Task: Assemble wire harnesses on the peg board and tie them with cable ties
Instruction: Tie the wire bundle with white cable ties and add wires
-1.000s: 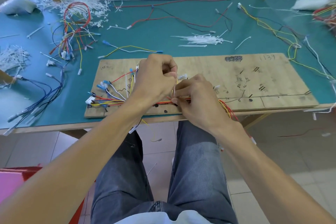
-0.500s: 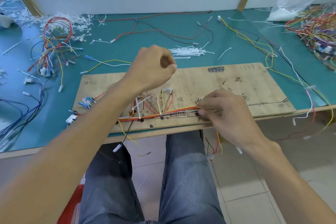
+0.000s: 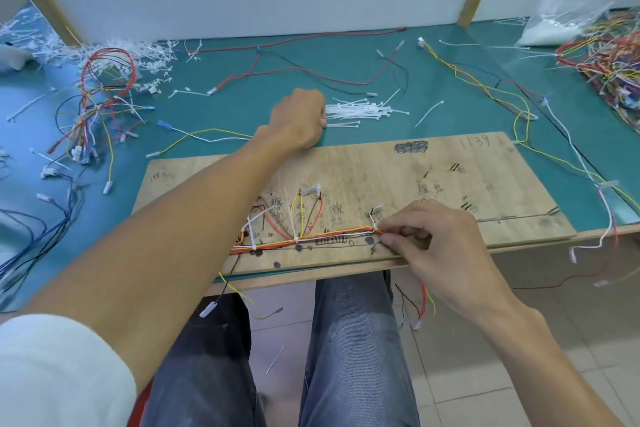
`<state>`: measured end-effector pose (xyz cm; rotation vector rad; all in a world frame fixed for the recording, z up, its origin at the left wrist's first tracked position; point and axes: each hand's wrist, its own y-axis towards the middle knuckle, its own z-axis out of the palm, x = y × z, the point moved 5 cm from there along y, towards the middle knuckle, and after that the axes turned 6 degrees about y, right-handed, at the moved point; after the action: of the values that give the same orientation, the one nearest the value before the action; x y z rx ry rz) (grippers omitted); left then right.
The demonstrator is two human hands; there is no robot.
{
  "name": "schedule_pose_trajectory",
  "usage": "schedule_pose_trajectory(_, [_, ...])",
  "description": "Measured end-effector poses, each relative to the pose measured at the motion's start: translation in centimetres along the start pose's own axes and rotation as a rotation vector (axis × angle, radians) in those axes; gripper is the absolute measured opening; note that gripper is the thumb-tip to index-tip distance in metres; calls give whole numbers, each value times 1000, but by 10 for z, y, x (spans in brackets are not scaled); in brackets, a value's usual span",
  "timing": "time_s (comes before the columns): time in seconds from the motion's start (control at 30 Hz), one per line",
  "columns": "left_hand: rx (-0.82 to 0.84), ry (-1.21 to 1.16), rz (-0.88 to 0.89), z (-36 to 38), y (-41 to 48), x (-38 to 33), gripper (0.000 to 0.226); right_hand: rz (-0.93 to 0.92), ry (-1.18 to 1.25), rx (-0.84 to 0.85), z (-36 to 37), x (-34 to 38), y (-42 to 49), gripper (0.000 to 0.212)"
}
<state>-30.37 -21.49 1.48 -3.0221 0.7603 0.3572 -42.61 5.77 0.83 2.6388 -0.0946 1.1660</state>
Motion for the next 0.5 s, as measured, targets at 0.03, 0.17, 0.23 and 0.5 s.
schedule_pose_trajectory(0.03, [7,-4,3,0,0,0,10,11,13,4,-1,-1,0,17])
schedule_pose_trajectory(0.17, [-23,-81,-12,-10,-2,7,6,25,67,-12,-2,-2,1,17])
schedule_pose_trajectory(0.23, [-46,-92,-26,-17,-5,11,7,29,88,-22,-1,-3,2,15])
schedule_pose_trajectory(0.5, [-81,-351,40,-59,-65,-16,11,175,527,-254,-15,3,22,19])
